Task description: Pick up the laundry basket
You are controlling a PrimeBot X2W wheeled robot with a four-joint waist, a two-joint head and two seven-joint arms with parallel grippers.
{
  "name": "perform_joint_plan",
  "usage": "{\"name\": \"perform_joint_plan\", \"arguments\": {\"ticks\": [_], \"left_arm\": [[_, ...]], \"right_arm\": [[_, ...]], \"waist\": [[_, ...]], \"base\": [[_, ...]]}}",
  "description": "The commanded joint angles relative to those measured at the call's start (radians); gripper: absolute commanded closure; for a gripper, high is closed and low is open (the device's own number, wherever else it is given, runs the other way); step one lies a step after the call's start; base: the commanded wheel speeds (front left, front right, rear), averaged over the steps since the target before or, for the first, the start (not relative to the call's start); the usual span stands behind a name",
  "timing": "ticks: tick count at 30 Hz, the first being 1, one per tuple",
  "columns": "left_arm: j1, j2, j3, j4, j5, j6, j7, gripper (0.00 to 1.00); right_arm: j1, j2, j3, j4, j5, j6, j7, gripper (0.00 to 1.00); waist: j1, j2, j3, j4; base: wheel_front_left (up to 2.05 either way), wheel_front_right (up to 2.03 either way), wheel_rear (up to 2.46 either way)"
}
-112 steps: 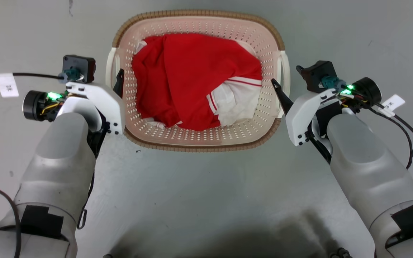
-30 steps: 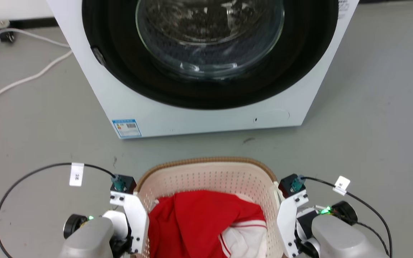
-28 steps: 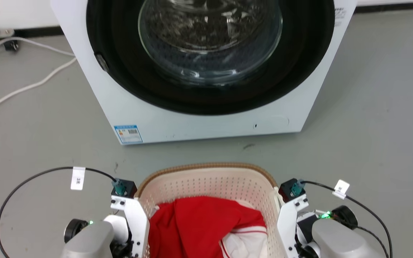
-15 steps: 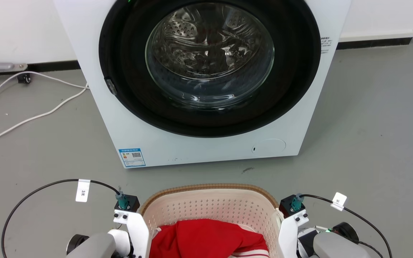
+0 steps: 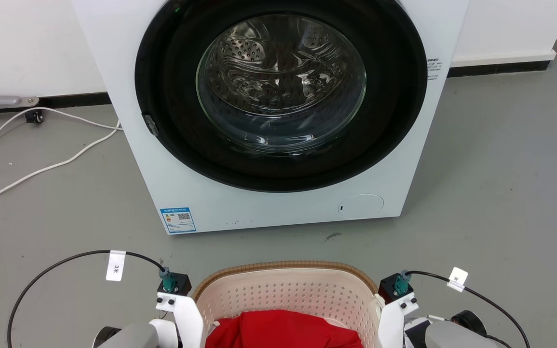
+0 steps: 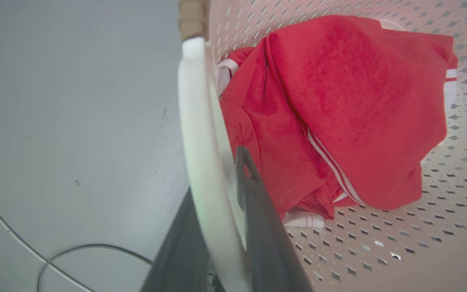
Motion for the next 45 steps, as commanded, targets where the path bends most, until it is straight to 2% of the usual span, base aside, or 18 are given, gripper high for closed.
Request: {"name": "perform_joint_plan", "arguments": {"ticks": [1, 45], "left_arm": [[-0.009, -0.008, -0.007, -0.008, -0.008, -0.012, -0.005, 1.00], [-0.039, -0.008, -0.100, 0.008, -0.096, -0.012, -0.040, 1.00]], "right_arm": [[-0.003, -0.001, 0.011, -0.002, 0.005, 0.003, -0.001, 1.00], [-0.020, -0.001, 0.070, 0.009, 0.071, 0.003, -0.009, 1.00]], "waist": [[0.0001, -0.0001, 0.001, 0.000], [0.0001, -0.0001, 0.013, 0.006]], "base": [[0.00, 0.00, 0.00], [0.00, 0.00, 0.00]]}}
